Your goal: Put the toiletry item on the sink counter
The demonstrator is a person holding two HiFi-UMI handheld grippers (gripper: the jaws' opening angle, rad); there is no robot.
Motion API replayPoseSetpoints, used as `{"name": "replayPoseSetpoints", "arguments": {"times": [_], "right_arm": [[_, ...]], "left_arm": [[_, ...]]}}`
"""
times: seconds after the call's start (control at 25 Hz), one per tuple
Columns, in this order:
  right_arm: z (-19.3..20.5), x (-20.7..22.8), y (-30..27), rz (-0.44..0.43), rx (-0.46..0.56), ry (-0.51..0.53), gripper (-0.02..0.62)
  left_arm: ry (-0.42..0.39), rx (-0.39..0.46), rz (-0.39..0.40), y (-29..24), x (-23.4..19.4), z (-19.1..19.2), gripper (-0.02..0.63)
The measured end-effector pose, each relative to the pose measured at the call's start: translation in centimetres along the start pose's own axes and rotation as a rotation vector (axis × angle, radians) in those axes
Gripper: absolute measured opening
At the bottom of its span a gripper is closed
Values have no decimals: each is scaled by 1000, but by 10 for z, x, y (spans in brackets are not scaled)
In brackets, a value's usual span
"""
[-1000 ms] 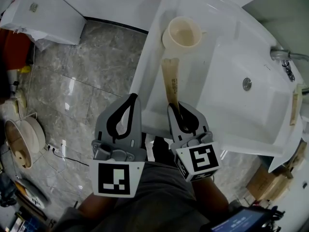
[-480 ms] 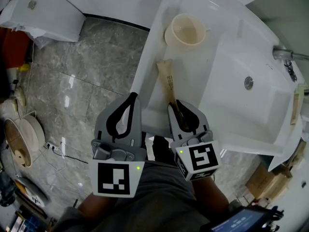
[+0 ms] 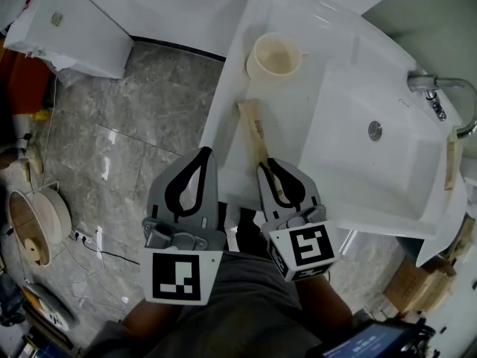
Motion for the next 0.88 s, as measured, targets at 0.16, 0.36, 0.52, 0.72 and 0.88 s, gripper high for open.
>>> {"name": "replayPoseSetpoints", "arguments": {"times": [0.16, 0.36, 0.52, 0.72, 0.88], "right_arm": [[-12, -3, 22, -7, 46, -1, 44], [-44, -3, 49, -5, 169, 23, 44], [-69, -5, 77, -34, 283, 53, 44], [-99, -8, 112, -27, 409, 77, 44], [-116, -6, 134, -16, 483, 93, 32]], "left_arm": [[-30, 43, -7, 15, 16, -15, 11], [-100, 107, -16, 30, 34, -39, 11], [-146, 161, -35, 46, 51, -63, 11], [-217, 246, -56, 67, 69, -89, 11], [-241, 280, -75, 79, 79, -104, 11]]}}
Point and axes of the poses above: the fingertips, and each gripper's own axes: y backward along the fingers, x to its right, z out of its underside, the point moved 9 cm from there along y, backward along the fingers, and after that the axes turned 13 degrees about z, right-handed, at the moved point
